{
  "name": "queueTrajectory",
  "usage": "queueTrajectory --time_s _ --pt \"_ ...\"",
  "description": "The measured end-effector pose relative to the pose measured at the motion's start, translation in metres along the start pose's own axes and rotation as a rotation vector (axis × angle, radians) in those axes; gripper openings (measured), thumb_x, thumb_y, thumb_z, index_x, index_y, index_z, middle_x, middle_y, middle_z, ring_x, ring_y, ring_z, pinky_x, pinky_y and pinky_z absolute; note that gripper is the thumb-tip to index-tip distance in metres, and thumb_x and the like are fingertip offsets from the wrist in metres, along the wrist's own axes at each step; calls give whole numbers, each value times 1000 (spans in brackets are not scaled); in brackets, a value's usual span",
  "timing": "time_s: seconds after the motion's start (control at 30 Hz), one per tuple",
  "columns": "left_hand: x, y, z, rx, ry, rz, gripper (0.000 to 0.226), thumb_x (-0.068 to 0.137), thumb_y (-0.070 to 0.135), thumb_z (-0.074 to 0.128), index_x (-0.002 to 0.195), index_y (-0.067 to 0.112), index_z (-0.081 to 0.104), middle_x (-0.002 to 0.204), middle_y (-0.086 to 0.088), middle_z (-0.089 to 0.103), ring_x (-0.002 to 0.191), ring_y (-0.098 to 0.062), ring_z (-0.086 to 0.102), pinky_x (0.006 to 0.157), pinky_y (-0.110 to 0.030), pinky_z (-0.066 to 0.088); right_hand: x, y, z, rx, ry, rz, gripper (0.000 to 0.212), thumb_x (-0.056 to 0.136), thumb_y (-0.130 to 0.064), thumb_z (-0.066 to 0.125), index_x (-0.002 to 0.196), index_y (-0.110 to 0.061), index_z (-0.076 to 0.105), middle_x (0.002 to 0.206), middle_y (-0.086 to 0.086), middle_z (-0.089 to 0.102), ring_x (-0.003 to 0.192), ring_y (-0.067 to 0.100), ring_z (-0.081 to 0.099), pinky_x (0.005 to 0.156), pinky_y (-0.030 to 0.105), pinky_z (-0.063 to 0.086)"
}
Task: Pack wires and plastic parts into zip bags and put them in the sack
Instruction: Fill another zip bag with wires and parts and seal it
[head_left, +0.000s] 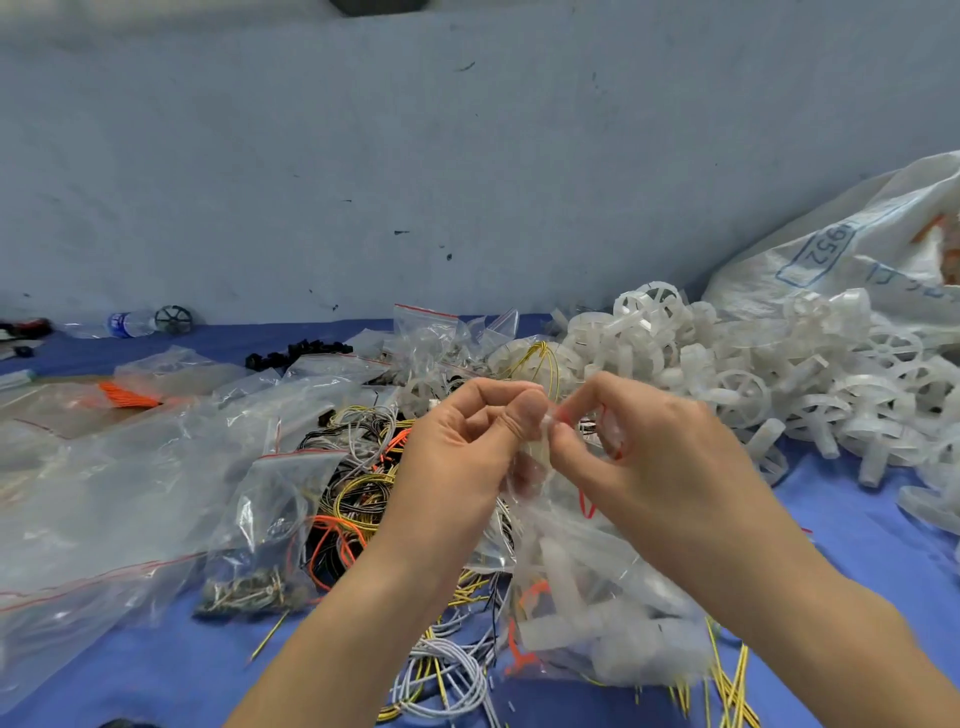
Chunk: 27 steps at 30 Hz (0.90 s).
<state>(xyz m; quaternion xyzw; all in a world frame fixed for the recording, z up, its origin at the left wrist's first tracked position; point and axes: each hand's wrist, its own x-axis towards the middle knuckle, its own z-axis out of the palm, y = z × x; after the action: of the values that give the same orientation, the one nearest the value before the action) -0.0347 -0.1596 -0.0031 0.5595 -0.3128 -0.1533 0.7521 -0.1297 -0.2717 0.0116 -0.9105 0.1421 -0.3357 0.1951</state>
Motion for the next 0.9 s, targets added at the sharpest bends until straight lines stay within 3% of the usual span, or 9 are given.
queueTrajectory --time_s 0.1,0.23,0.37,0.47,0.53,0.6,0.63,0.7,0.9 --pt "-2 0 4 54 -27 53 18 84 26 68 90 9 69 71 -6 68 51 -12 53 50 -21 46 -4 -10 -4 -239 30 -29 24 89 -49 42 84 -31 57 83 -9 52 74 19 53 62 35 38" --pt "-5 0 12 109 -5 123 17 80 32 69 87 17 73 75 -2 71 61 -11 57 55 -28 49 -10 -22 -2 -429 153 -68 18 84 -32 46 77 -20 57 78 1 58 80 30 57 74 42 43" --pt "-8 4 14 64 28 115 18 80 34 71 85 17 73 85 -7 73 71 -15 62 67 -37 54 -10 -23 -5 -451 204 -149 20 86 -29 48 79 -17 62 85 5 65 100 32 63 97 50 43" --pt "-7 8 6 -33 -1 51 14 79 31 74 80 18 73 83 -8 68 78 -19 59 76 -42 52 -5 -18 -6 -414 174 -253 23 93 -29 46 81 -19 63 84 2 69 103 25 67 107 40 32" --pt "-7 9 3 -72 -11 39 14 78 30 77 79 17 72 82 -12 62 79 -21 55 77 -42 49 -3 -16 -5 -381 166 -280 23 95 -28 47 79 -20 62 76 -3 67 81 22 69 98 29 34" --pt "-8 9 1 -63 18 50 19 74 33 74 80 15 72 79 -13 60 76 -23 53 75 -39 48 -4 -14 -6 -394 169 -296 24 96 -31 49 80 -22 64 71 -6 65 66 21 67 76 28 38" --pt "-9 8 0 -47 37 62 21 73 35 73 79 15 73 76 -12 60 75 -22 53 74 -37 49 -4 -13 -6 -415 163 -290 25 96 -34 48 80 -23 64 70 -7 64 61 21 65 61 28 34" --pt "-8 8 -1 -14 72 87 21 73 37 73 78 17 72 72 -9 60 72 -21 54 73 -36 50 -3 -10 -9 -436 138 -268 28 97 -40 46 83 -24 65 71 -6 64 54 25 62 49 29 26" --pt "-4 4 -6 -6 133 96 17 75 40 70 76 23 70 67 -2 60 63 -15 55 73 -37 51 4 2 -15 -383 146 -295 27 95 -40 48 82 -25 67 72 -9 62 59 21 60 55 25 26"
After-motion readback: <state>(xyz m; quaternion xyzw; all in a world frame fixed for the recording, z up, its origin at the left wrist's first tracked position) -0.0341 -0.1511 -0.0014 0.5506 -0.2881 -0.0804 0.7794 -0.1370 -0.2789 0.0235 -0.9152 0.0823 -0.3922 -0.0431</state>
